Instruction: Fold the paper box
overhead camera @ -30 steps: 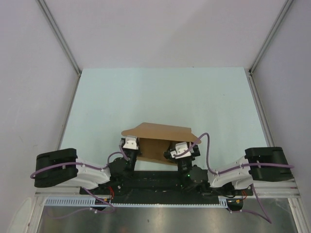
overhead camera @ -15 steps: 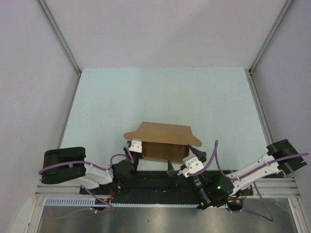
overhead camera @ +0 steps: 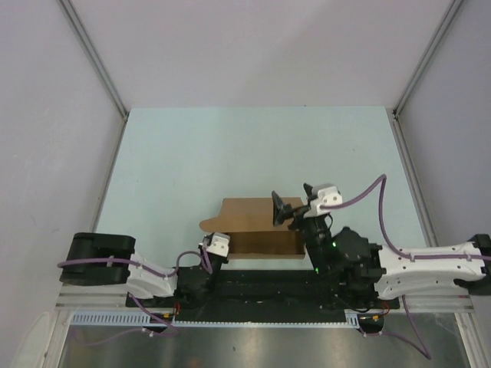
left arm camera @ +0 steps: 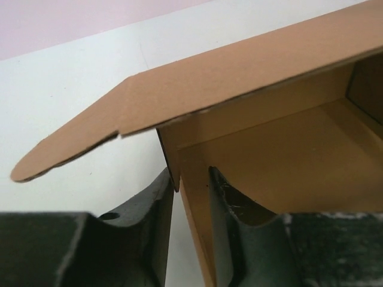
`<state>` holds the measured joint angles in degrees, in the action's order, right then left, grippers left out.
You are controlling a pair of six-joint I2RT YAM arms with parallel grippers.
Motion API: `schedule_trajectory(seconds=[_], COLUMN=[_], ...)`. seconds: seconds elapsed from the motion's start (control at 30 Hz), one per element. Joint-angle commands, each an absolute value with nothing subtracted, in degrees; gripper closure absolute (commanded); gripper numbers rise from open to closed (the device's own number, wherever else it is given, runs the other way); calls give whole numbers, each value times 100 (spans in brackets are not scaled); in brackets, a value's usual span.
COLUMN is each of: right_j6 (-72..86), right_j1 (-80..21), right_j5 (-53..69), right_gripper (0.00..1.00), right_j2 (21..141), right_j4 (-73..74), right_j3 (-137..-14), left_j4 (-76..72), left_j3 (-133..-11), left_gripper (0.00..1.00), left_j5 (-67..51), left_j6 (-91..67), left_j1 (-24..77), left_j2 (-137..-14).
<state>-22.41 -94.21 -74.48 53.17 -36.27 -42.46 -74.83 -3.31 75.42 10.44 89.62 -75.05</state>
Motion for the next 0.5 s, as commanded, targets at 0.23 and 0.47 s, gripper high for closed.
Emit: schedule_trajectory(seconds=[0.23, 0.47], right_j6=[1994, 2505], right_j1=[-7761, -7743], right_j5=[-4395, -4175], right_gripper=[57, 63], right_j2=[6133, 6425], right_j4=[466, 404], right_j3=[-4132, -3639], left_j4=[-9879, -9844], left_j3=[-79, -202], left_gripper=[51, 45], left_j5=[8885, 9210], left_j6=[1730, 2776], left_j1=[9720, 10581], left_j2=[-6873, -6285])
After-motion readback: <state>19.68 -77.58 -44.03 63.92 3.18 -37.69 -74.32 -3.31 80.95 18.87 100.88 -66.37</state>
